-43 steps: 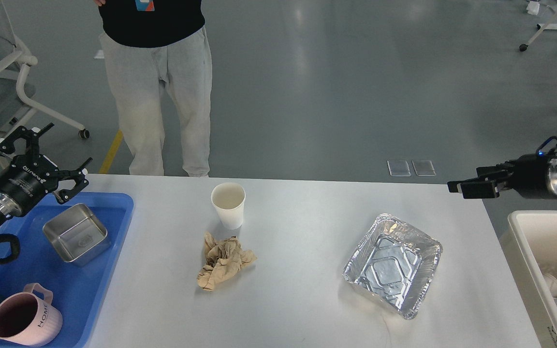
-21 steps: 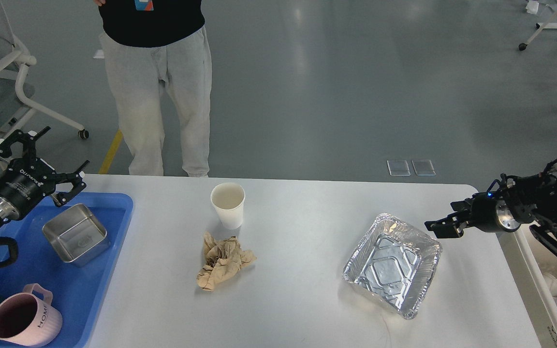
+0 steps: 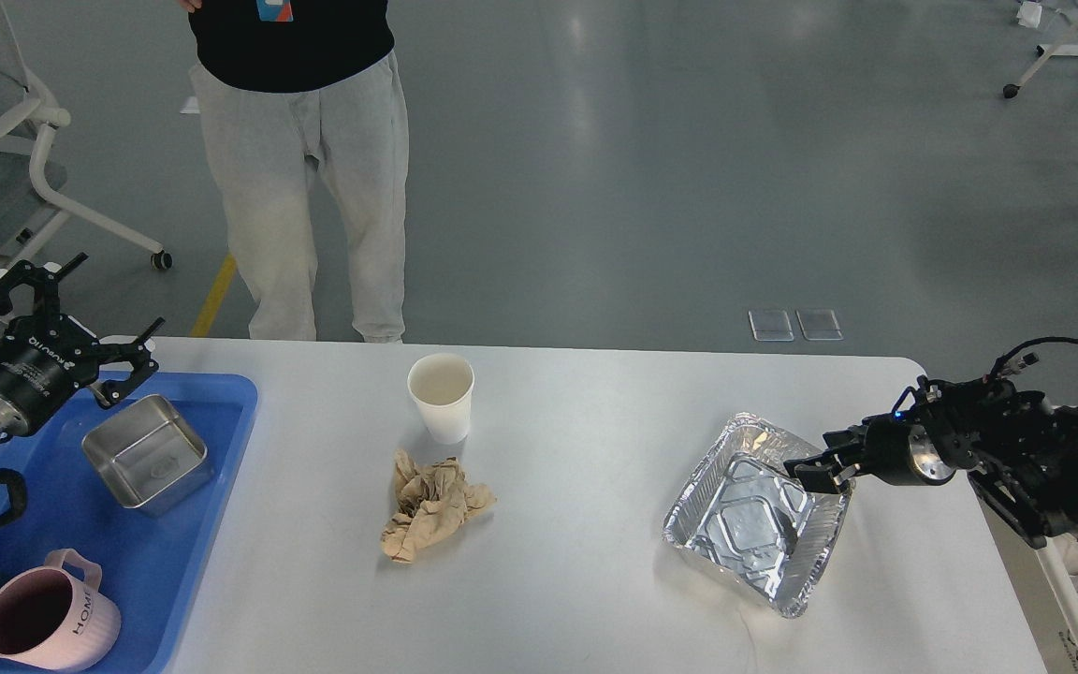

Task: Tidy desktop
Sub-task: 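Grasp the foil tray's edge nearest the right gripper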

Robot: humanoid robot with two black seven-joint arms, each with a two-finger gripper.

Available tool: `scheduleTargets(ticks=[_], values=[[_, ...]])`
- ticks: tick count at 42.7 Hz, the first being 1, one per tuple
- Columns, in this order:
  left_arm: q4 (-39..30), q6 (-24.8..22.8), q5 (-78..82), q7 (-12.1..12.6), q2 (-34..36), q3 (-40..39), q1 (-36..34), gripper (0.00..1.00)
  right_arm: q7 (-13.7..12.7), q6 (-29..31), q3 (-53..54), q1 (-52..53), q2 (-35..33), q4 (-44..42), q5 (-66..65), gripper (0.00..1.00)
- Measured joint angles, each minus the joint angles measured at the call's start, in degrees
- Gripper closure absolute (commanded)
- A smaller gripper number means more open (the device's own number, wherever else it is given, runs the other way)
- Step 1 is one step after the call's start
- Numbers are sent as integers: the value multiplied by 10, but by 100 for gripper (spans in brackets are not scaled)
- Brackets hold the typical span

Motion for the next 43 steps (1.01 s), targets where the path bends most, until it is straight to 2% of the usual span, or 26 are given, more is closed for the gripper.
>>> scheduleTargets(ticks=[5,10,13,14,15,17,33,43], values=[[0,0,0,0,0,0,0,2,0,0,-1,-7,27,-39,0,63],[0,0,0,0,-1,0,0,2,0,-2,-15,-8,37,-55,-1,68],[0,0,0,0,-1,0,0,2,0,-4,-32,-9,39,-59,-1,76],[0,0,0,0,-1,0,0,2,0,-5,-36,-9,39,-59,-1,76],[0,0,0,0,0,0,0,2,1,-6,-43,-9,39,-60,0,89],[0,0,0,0,0,0,0,2,1,-6,-45,-9,38,-60,0,100],[0,0,0,0,0,0,0,2,8,9,-49,-3,38,-59,6,100],[0,0,0,0,-1,0,1,2,60,71,-48,9,3,-50,17,100]])
